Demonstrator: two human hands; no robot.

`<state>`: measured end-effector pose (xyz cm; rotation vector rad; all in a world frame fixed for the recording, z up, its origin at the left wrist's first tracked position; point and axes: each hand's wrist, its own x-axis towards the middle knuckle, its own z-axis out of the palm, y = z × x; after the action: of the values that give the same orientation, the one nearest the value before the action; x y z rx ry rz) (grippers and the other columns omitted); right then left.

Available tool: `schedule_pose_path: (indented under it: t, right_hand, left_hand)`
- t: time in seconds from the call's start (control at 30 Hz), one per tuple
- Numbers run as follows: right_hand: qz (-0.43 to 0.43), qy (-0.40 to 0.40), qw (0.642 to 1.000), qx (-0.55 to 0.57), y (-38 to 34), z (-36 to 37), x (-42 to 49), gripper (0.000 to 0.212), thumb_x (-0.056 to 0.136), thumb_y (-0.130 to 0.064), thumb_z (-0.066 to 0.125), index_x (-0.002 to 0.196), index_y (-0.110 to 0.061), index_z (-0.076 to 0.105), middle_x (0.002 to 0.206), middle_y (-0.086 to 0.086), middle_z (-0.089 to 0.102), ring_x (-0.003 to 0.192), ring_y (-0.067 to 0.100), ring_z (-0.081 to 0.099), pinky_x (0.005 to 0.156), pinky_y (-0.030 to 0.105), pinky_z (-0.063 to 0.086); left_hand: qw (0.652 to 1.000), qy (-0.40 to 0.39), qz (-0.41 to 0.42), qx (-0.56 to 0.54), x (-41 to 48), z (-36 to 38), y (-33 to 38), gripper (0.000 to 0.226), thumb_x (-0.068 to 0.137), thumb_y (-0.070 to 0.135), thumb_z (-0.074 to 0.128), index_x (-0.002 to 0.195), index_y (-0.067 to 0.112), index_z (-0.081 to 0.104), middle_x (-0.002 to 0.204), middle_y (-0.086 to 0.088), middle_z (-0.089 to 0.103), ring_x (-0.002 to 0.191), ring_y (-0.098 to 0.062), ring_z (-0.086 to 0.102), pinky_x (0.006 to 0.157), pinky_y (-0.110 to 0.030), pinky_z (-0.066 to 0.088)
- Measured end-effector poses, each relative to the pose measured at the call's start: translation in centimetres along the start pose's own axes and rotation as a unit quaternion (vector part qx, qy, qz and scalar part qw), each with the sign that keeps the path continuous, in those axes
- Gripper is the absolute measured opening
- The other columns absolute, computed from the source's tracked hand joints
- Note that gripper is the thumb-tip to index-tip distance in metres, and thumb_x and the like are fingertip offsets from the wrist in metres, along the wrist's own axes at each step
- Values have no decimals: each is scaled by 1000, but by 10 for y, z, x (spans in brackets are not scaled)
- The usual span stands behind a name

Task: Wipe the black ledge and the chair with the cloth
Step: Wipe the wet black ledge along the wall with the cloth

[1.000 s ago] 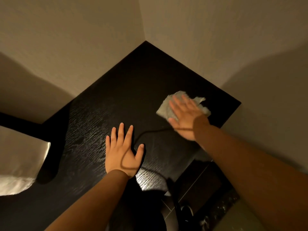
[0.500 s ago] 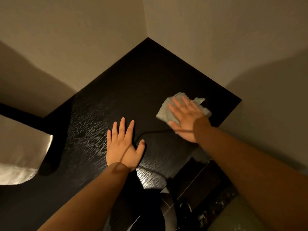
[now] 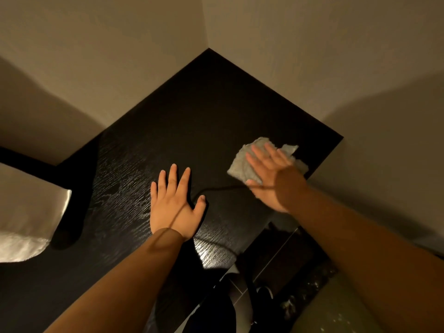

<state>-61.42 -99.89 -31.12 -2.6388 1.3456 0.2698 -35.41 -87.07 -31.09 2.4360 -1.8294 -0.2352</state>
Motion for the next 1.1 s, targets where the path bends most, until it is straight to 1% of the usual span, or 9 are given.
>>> schedule_pose_path:
  t: [0.13,0.2,0.4,0.47,0.57,0.67,0.8,0.93,1.1]
  right_hand:
    - [108,37,993,36,-24,2,-2,77,98,-59,22,164,-19,14,171,8,4,157,36,-3,127,51,-1]
    - [49,87,992,76,-65,12,-29,73,98,-54,32,160,-15,32,169,12,18,157,39,5,126,54,7]
    - [-153,50,986,47,-78,24,-83,75,97,-62,43,159,-23,33,170,-1,18,158,26,6,128,46,8]
    - [-122,37,991,30,-45,24,-63,74,93,-63,45,156,-23,40,168,1,24,157,31,14,126,50,15]
    - [14,-4,1000,-1,-2,8,-42,85,91,-67,25,163,-22,20,171,5,11,157,33,3,126,52,8]
    - [114,53,991,52,-21,11,-47,81,94,-61,30,162,-19,22,171,6,12,157,33,0,127,53,6]
    - [-19,73,994,73,-66,25,-87,74,95,-58,43,158,-20,37,170,3,20,158,30,3,126,52,11]
    - [-141,43,988,39,-9,14,-80,72,97,-62,41,159,-27,33,170,-4,19,158,25,6,128,45,5]
    - [93,68,993,31,97,1,-16,80,95,-63,25,158,-14,35,166,10,29,154,36,21,124,53,20]
  left_hand:
    - [1000,-1,-1,-3,0,0,-1,80,93,67,37,164,31,26,174,-4,15,161,-32,6,130,-53,7]
    - [1000,0,-3,-7,0,1,-1,81,92,67,38,164,31,27,174,-4,16,161,-32,7,130,-53,7]
    - [1000,1,-3,-15,1,3,-2,80,92,66,39,164,33,25,174,-2,15,161,-30,6,130,-52,5]
    - [1000,4,-1,-13,0,2,-3,79,93,66,38,164,33,26,174,-3,16,161,-31,7,130,-52,6]
    - [1000,-4,-5,-5,-2,1,-2,78,94,67,33,165,35,22,175,-1,12,161,-29,3,130,-52,4]
    - [1000,-18,-16,0,-3,0,3,76,96,65,31,165,35,20,175,-1,10,161,-30,1,130,-54,3]
    - [996,-50,-75,-27,-12,0,28,70,101,54,41,165,32,22,176,-2,6,160,-37,-3,127,-63,0]
    - [996,-66,-62,-18,-27,11,63,78,96,61,27,167,31,11,176,-4,-4,160,-37,-11,124,-67,-5]
    - [995,-53,-80,-9,-24,19,76,81,94,63,16,167,30,4,176,-5,-8,160,-37,-13,125,-66,-5]
